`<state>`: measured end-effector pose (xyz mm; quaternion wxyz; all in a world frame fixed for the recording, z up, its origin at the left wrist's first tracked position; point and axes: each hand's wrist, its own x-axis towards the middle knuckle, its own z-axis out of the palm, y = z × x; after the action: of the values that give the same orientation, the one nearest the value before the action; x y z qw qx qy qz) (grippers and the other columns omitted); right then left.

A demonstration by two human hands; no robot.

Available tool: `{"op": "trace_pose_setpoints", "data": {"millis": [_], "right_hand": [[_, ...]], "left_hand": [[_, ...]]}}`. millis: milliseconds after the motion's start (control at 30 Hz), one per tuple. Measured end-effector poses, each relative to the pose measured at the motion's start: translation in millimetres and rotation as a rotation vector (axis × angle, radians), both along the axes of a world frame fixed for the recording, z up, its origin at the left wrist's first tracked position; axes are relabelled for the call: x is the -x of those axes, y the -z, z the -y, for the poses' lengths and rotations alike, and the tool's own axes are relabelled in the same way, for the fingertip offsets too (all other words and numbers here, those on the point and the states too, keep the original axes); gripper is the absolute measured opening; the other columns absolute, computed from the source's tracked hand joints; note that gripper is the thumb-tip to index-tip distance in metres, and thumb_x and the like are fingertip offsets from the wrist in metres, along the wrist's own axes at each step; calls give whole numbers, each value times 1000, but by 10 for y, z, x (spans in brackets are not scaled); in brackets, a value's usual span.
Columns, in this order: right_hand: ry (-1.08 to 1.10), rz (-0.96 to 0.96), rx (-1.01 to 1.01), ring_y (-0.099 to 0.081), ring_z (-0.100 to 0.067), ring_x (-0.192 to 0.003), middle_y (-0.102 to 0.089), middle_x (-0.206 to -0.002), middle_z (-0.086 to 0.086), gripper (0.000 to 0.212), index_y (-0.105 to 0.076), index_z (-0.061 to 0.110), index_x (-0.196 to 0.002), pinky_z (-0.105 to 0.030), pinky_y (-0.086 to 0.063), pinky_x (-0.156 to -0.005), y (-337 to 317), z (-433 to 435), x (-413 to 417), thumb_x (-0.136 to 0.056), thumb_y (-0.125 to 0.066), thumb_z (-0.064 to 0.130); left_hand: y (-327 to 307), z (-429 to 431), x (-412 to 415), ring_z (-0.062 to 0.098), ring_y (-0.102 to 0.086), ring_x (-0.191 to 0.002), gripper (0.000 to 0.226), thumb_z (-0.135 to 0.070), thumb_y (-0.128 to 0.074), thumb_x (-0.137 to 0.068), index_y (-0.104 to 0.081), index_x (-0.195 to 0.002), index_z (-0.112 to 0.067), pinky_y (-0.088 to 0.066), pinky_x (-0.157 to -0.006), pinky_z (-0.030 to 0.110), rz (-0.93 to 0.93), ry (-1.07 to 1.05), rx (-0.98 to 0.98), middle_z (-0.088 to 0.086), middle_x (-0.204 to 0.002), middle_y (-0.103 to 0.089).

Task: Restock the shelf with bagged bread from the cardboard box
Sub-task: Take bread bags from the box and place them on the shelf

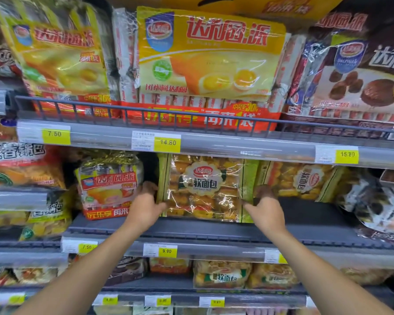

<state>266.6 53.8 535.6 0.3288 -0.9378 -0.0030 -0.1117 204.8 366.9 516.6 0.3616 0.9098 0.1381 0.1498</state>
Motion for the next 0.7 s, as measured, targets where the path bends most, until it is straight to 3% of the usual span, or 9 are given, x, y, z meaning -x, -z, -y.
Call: {"op": "trace_pose_setpoints", "data": {"millis": [67,167,267,400,567,700], "right_hand": [[-134,-45,86,-64,-17,-73,-67,-81,5,21,-58,25,-84,-34,-54,-63,37,-37,55,-83,-74,38],[-318,-192,184,-66,-4,-76,-70,-77,16,14,-70,32,-77,-33,-59,-73,186,-146,57,-88,-67,41],[-369,-215,181,-65,-3,-84,-69,-87,18,11,-73,34,-91,-32,-58,-78,269,-211,-28,-91,-63,39],[-384,-244,181,-65,-11,-90,-69,-96,13,12,-68,30,-100,-32,-55,-83,357,-242,-166,-90,-65,37],[-396,-286,187,-61,-15,-101,-65,-111,9,30,-62,27,-117,-29,-49,-87,422,-280,-298,-90,-65,40],[-372,-300,172,-61,-18,-104,-64,-112,5,26,-61,26,-111,-31,-51,-89,434,-327,-422,-89,-66,38]], "left_hand": [[20,5,8,22,-61,-73,32,-32,-75,-87,-50,-99,-16,-45,-59,33,-40,63,-175,0,-85,-57],[23,52,-33,14,-66,-82,11,-34,-67,-92,-70,-95,-24,-54,-71,31,-165,250,-318,-7,-88,-70],[49,40,-112,15,-65,-101,16,-36,-61,-95,-75,-103,-32,-54,-89,34,-206,323,-398,-10,-106,-75],[107,-26,-225,18,-61,-116,21,-35,-58,-96,-70,-114,-34,-50,-100,36,-247,361,-411,-7,-124,-69],[198,-55,-332,20,-58,-122,30,-27,-55,-98,-63,-127,-26,-45,-102,29,-238,404,-382,-1,-135,-61],[216,-68,-424,20,-58,-121,32,-20,-55,-99,-61,-129,-25,-47,-104,32,-249,407,-341,0,-135,-60]]}}
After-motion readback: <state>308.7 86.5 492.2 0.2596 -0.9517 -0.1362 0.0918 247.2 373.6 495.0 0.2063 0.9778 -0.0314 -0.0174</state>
